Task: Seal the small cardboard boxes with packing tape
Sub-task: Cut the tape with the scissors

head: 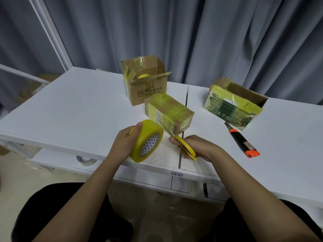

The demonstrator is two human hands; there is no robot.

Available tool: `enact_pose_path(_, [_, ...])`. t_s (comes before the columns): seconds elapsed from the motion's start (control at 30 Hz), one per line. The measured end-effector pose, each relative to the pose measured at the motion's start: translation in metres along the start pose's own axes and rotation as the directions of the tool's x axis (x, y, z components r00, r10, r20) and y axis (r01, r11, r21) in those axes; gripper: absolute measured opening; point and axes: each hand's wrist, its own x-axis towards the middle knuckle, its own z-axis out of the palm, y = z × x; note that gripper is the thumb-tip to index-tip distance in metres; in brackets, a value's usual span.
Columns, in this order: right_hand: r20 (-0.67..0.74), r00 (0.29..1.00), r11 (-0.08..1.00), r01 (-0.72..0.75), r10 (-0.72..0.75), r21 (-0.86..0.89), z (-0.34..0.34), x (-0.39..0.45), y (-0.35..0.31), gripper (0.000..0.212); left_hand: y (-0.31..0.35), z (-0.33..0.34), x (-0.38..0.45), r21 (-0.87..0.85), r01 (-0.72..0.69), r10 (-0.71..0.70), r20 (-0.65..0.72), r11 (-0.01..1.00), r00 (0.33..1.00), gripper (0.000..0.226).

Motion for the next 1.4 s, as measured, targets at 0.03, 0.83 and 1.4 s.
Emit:
enact_pose_path(0.03, [-0.004,1.0,1.0,0.005,-0.005,-0.008,0.002,0.001,-0.002,0.055,0.0,0.0,0.0,-0.002,0.003,-0.003,-0.002,1.0,1.0,0.044])
enact_pose_path(0.83, [-0.106,0.984,0.99,0.142,-0.143,-0.011,-0.001,0.012,-0.002,0.051,-0.001,-0.001,-0.002,-0.045,-0.036,0.035,-0.021,0.998,0.999,0.04])
enact_pose_path(1.4, [-0.321,0.841,0.705,0.096,-0.435,-0.703,0.013,0.029,0.021,0.052,-0.005,-0.001,0.0,-0.075,-0.079,0.077,-0.031,0.994,0.997,0.045])
